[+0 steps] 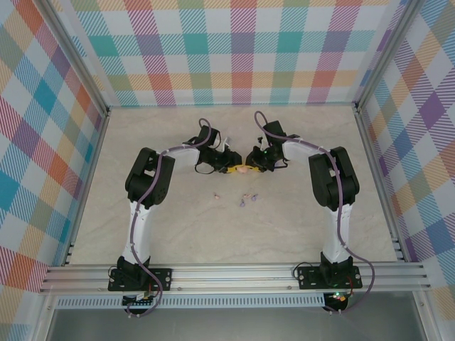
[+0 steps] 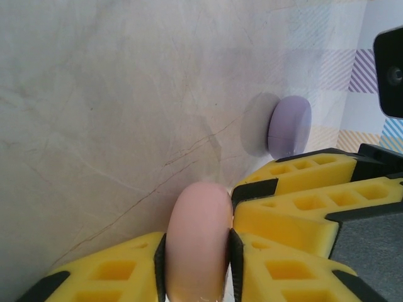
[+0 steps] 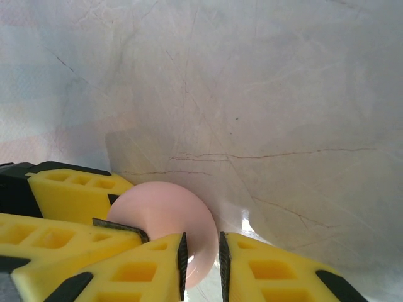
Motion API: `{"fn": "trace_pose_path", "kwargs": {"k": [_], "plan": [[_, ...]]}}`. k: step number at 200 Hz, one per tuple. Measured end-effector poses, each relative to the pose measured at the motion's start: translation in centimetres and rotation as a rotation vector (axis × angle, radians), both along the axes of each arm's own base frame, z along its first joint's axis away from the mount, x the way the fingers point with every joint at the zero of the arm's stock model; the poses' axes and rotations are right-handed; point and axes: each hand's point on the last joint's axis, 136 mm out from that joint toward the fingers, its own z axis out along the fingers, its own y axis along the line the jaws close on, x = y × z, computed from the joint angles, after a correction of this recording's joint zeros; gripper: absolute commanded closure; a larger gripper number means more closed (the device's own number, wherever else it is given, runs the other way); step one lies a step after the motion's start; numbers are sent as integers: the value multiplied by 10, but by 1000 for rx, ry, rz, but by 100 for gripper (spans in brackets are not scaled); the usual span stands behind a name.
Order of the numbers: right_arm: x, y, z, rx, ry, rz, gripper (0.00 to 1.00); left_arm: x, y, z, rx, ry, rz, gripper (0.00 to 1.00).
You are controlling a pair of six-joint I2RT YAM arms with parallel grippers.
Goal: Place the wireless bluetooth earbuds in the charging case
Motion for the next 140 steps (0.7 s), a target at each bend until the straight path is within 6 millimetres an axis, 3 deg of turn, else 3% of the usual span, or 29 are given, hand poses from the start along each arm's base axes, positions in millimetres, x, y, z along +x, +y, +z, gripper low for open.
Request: {"fn": "trace_pose_path", "kwargs": {"k": [47,78,106,140], "plan": [[-4,-7,-1,8,-7,-12,69,1,0,2,3,-11,2,77],[-21,-22,2,5,5,-19,60,-1,6,6,30,-31,9,72],[-23,-31,39,60,-85,14,53,-3,13,24,28,-73,13,69],[-20,-46,95,190,-242,61,51,0,20,67,-15,-179,1,71]]}}
